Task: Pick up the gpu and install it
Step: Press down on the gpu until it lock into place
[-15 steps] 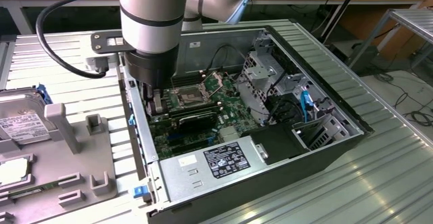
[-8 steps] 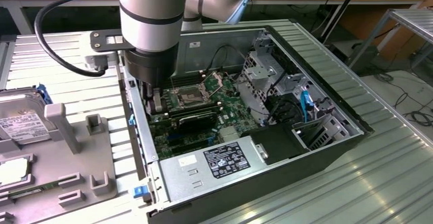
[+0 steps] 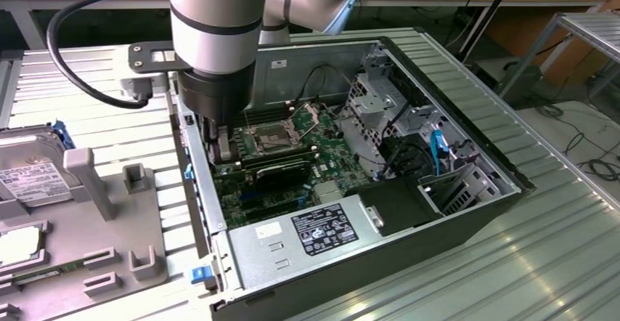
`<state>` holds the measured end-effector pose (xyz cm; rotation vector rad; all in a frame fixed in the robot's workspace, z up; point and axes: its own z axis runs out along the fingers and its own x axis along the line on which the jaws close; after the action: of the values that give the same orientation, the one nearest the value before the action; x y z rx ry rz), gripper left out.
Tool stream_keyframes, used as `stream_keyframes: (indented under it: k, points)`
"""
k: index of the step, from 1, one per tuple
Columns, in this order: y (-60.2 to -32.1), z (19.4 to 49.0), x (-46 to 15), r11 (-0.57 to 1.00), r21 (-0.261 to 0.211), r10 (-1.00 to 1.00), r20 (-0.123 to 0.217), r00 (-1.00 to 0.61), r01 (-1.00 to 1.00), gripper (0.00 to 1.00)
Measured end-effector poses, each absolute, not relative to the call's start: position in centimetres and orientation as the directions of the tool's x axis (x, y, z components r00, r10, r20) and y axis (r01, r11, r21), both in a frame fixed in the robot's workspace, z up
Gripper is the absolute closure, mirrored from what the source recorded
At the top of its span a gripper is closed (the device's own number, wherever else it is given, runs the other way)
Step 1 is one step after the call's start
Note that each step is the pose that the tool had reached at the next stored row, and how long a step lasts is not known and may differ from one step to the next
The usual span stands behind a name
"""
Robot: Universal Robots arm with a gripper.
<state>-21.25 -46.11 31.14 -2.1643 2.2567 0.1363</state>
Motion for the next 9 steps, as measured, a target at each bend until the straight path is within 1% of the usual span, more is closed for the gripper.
stream_keyframes:
  k: [3, 9]
  points:
    - [-46.10, 31.37, -21.24, 0.041, 0.054, -0.997, -0.069, -0.044, -0.998, 0.89]
    - [-46.14, 30.92, -21.56, 0.041, 0.030, -0.997, -0.068, -0.043, -0.999, 0.89]
